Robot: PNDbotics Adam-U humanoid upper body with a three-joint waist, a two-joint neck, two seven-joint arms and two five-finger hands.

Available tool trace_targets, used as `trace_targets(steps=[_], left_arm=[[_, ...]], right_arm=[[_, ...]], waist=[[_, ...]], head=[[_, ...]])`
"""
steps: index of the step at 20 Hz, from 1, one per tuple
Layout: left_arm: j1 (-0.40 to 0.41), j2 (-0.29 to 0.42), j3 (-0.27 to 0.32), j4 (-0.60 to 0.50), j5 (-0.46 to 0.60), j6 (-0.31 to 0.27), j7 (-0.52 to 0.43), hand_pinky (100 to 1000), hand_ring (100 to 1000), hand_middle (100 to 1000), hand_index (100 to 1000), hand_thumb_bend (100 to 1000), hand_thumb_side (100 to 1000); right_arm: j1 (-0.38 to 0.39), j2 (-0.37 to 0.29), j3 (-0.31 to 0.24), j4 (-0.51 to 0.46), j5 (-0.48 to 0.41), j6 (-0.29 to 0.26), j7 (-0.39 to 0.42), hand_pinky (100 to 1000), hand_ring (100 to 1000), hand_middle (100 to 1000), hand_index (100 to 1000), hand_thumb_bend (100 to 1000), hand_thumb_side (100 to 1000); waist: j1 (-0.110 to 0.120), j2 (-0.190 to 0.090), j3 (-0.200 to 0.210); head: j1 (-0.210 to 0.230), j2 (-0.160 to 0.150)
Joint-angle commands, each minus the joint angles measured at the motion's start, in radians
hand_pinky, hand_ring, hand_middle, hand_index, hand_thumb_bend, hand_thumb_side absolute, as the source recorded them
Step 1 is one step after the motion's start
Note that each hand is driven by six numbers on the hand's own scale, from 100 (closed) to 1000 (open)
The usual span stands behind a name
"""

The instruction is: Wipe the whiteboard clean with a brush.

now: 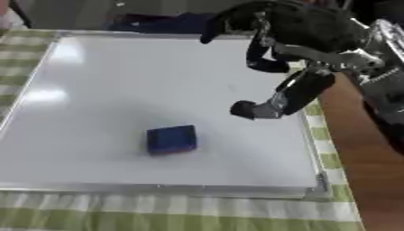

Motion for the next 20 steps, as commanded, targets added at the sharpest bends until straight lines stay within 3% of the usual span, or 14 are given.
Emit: trace_targets(steps=[1,8,20], left_arm=[[-0.016,0.011,-0.002,-0.019,0.002,0.0,-0.005,522,549,537,421,155,1000],[-0.018,0.009,-0.003,-0.019,0.002,0.004,-0.005,521,547,534,416,149,1000],[-0.016,0.008,-0.002,-0.019,0.006,0.008,-0.006,522,547,534,415,148,1000]], right_arm=[[-0.03,0.007,0.003,0.025,0.023,-0.026,0.017,877,917,844,100,381,694],[-0.037,0.063,0.041,0.079,0.078,-0.078,0.079,880,931,823,100,367,676],[-0.015,0.137,0.062,0.073,0.016,-0.098,0.217,876,924,779,100,348,657]], waist=[[0.001,-0.013,0.006],[0.003,-0.009,0.019],[0.008,-0.007,0.014]], head=[[-0.004,-0.017],[-0.003,-0.022],[0.014,-0.016]])
